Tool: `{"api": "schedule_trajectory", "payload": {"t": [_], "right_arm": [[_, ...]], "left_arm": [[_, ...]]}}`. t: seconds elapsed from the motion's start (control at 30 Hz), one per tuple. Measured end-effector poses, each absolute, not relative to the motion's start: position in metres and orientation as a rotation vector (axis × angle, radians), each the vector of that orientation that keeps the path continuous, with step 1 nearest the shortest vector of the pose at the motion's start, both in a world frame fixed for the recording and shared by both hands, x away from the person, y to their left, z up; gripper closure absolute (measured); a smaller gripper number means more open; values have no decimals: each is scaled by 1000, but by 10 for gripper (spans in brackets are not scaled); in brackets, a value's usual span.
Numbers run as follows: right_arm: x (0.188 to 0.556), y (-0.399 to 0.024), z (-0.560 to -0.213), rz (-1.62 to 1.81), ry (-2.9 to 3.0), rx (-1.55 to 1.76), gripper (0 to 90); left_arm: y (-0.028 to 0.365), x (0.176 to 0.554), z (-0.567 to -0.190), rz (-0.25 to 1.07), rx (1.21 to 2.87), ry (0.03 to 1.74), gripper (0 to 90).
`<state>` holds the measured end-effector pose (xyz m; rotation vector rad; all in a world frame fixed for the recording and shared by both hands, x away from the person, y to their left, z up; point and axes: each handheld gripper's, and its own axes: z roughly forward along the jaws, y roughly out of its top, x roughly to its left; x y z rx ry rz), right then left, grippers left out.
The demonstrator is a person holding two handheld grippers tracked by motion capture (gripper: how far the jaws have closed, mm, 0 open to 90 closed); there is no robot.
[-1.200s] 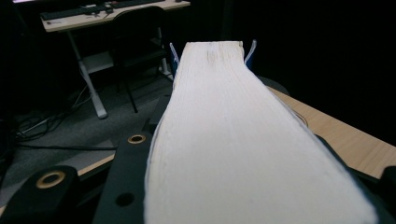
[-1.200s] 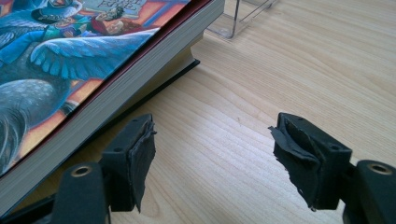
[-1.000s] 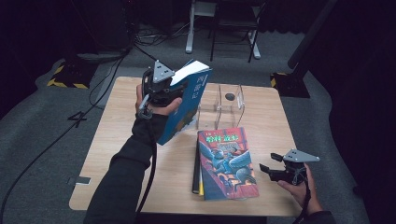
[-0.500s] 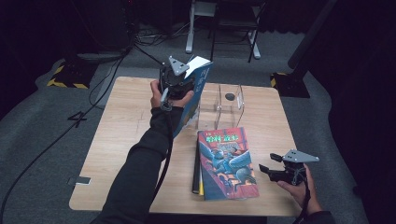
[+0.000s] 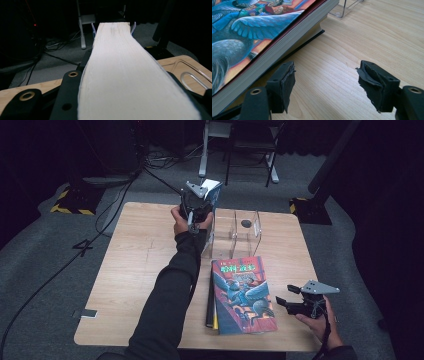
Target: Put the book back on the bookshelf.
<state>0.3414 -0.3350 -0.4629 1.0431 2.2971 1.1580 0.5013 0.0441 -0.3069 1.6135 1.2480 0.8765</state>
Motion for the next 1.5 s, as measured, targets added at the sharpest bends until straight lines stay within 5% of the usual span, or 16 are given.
{"api": "schedule_trajectory", "payload": {"t": [0.37,1.0,1.5], "right_arm": [[341,-332,-463,1169,2308,1028,300],[341,-329,-465,1175,2319,1008,301],[340,-330,-467,1162,2332,1006,301]], "left_arm": [[28,517,-311,959,1627,1204,601],[46,519,-344,880,1521,1181,592],[69,512,-345,847,1592,1126,554]]}}
